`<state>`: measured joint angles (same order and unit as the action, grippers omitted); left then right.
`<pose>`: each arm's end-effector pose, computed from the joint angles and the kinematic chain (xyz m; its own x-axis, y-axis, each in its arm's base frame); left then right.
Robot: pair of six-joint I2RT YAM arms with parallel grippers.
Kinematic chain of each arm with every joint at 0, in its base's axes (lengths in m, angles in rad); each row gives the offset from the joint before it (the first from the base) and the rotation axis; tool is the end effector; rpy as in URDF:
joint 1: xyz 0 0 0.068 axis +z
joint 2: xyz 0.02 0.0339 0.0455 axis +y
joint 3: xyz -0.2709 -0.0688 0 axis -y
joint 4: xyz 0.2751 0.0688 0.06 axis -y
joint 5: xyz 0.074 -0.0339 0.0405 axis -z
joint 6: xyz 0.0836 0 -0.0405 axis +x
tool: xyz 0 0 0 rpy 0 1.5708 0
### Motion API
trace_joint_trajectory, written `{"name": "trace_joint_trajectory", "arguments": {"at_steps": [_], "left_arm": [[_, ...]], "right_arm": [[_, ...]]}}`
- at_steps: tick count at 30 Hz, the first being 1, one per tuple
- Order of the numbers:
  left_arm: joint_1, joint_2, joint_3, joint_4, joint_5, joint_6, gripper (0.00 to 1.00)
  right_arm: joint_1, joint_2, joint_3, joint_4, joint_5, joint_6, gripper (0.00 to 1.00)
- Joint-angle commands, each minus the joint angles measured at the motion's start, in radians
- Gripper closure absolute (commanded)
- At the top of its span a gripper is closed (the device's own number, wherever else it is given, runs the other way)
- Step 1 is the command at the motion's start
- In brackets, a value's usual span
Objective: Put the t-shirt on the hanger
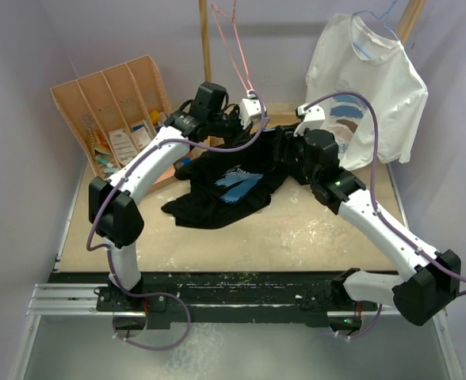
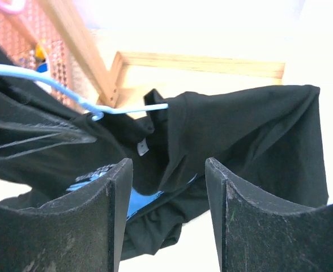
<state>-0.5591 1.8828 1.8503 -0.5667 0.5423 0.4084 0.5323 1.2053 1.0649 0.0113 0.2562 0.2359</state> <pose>0.4012 -0.3019 0.3402 -0.1149 0.4731 -0.8735 0.9384 0.3401 0.0608 0.3188 0.1632 0.3675 -0.1720 0.1611 -0.9718 -0.2409 0.9497 0.2001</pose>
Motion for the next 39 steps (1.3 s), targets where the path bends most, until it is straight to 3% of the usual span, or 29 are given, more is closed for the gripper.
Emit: {"name": "trace_joint_trajectory", "arguments": {"at_steps": [1, 13, 15, 20, 21, 32, 39], "left_arm": [[0.001, -0.077, 0.005, 0.082, 0.025, -0.061, 1.00], [0.001, -0.072, 0.031, 0.076, 0.075, -0.097, 1.00], [0.001, -0.074, 0.030, 0.080, 0.078, -0.105, 1.00], [0.001, -0.087, 0.033, 0.090, 0.074, -0.122, 1.00], [0.001, -0.090, 0.034, 0.090, 0.070, -0.123, 1.00], [0.001, -0.083, 0.097, 0.084, 0.029, -0.131, 1.00], [0.001, -0.101, 0.103, 0.075, 0.040, -0.122, 1.00]], "right_arm": [[0.012, 0.045, 0.005, 0.076, 0.166, 0.071, 0.43], [0.041, 0.174, 0.008, 0.163, 0.229, 0.115, 0.42], [0.041, 0.191, 0.013, 0.163, 0.259, 0.117, 0.46], [0.043, 0.177, -0.015, 0.158, 0.310, 0.138, 0.96], [0.043, 0.167, -0.021, 0.159, 0.303, 0.137, 1.00], [0.222, 0.125, 0.001, 0.058, 0.360, 0.155, 1.00], [0.258, 0.110, -0.003, 0.041, 0.363, 0.173, 1.00]]}}
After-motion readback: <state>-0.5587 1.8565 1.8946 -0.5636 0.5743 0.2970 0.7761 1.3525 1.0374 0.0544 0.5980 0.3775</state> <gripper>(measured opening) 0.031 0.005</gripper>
